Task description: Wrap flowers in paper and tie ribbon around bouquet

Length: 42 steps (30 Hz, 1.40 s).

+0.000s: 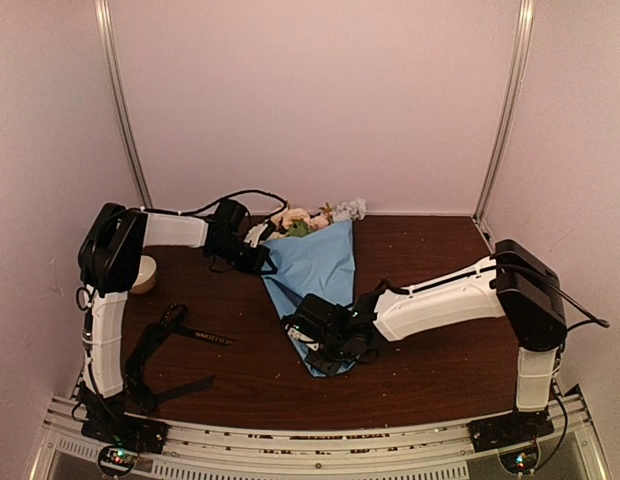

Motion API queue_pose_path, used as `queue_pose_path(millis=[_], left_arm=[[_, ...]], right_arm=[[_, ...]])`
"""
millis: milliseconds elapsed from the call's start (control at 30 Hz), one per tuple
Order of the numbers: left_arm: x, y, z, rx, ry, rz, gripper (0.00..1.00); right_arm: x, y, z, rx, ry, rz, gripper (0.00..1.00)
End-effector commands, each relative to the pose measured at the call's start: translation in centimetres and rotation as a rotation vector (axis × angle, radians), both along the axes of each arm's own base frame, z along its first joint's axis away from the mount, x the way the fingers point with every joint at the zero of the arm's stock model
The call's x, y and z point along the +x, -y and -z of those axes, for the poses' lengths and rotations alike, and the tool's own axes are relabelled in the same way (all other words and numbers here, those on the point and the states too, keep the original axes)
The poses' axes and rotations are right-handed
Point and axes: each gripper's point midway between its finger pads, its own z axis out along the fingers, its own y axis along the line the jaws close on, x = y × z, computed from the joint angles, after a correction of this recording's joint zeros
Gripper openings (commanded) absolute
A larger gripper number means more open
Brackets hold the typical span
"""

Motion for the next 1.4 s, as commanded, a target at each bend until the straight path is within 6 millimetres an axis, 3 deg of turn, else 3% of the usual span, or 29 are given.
queue_pose_path(millis=[0, 167, 300, 433, 600, 667, 733, 867, 1067, 1133, 1267, 1367], left_arm=[[2.2, -2.1, -0.1, 0.054, 0.031, -0.038, 0.00], [3.2, -4.6, 0.9, 0.111, 0.001, -0.095, 0.00], [2.7, -4.7, 2.0, 0.101, -0.034, -0.086, 0.00], [2.3, -4.5, 2.5, 0.088, -0.052, -0.076, 0.00], [2.2, -4.2, 2.5, 0.080, -0.047, -0.058, 0.00], [2.2, -4.1, 2.4, 0.074, -0.045, -0.053, 0.00], [2.3, -4.0, 2.4, 0.067, -0.044, -0.051, 0.00], [2.3, -3.9, 2.4, 0.064, -0.042, -0.045, 0.00], [2.3, -3.8, 2.3, 0.060, -0.039, -0.039, 0.00], [2.4, -3.8, 2.3, 0.057, -0.039, -0.037, 0.00], [2.5, -3.7, 2.3, 0.057, -0.043, -0.041, 0.00], [2.8, -3.7, 2.3, 0.061, -0.046, -0.047, 0.00]], right_arm=[[-1.8, 1.8, 2.0, -0.083, -0.025, -0.018, 0.05], [-3.2, 3.0, 2.7, -0.097, -0.049, -0.017, 0.05], [-3.9, 2.1, 1.2, -0.029, -0.068, -0.044, 0.08], [-5.7, 0.3, -2.6, 0.116, -0.122, -0.136, 0.11], [-8.3, -1.4, -10.3, 0.362, -0.158, -0.274, 0.16], [-7.9, -1.4, -13.1, 0.446, -0.123, -0.268, 0.21], [-6.2, -1.0, -14.6, 0.497, -0.094, -0.184, 0.24], [-1.5, 0.9, -13.3, 0.487, -0.076, 0.044, 0.37], [-0.7, 0.5, -10.5, 0.454, -0.130, 0.088, 0.50], [-0.7, 0.3, -9.4, 0.432, -0.142, 0.086, 0.49], [-1.2, -0.7, -7.4, 0.400, -0.164, 0.041, 0.38], [-1.5, -0.6, -4.7, 0.320, -0.176, 0.030, 0.28]])
